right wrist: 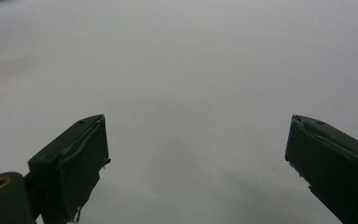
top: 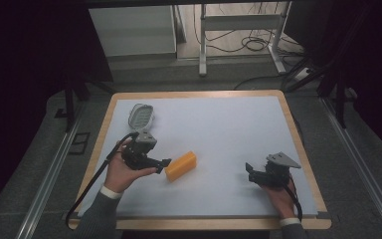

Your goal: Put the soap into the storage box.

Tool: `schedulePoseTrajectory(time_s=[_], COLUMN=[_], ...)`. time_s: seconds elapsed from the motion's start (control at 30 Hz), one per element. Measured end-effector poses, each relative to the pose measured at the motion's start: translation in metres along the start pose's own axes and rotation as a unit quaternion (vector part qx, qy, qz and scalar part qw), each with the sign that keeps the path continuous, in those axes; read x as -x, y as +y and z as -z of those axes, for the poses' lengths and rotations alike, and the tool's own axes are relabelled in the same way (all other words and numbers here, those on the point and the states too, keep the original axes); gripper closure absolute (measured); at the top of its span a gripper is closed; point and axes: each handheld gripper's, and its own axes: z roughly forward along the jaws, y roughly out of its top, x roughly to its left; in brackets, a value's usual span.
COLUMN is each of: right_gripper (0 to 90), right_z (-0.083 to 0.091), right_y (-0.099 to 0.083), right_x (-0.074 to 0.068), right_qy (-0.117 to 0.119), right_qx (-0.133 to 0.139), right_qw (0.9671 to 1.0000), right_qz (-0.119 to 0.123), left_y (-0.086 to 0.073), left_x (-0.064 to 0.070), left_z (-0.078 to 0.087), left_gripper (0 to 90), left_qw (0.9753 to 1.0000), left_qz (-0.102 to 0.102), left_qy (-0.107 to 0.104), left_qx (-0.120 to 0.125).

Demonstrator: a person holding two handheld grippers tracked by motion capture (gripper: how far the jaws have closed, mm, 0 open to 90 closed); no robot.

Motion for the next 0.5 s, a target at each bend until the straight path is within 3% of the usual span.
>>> schedulePoseTrajectory(time_s=[0.5], right_gripper=[6.0], right_z=[0.000], right_y=[0.000], right_x=[0.000], right_qy=[-0.001], right_qx=[0.000], right_qw=[1.0000], right_qz=[0.001], left_y=[0.006], left_x=[0.011], left_z=[-0.020], left_gripper=[20.4], left_qw=[0.9996], left_qz=[-0.012], left_qy=[-0.016], left_qx=[-0.021])
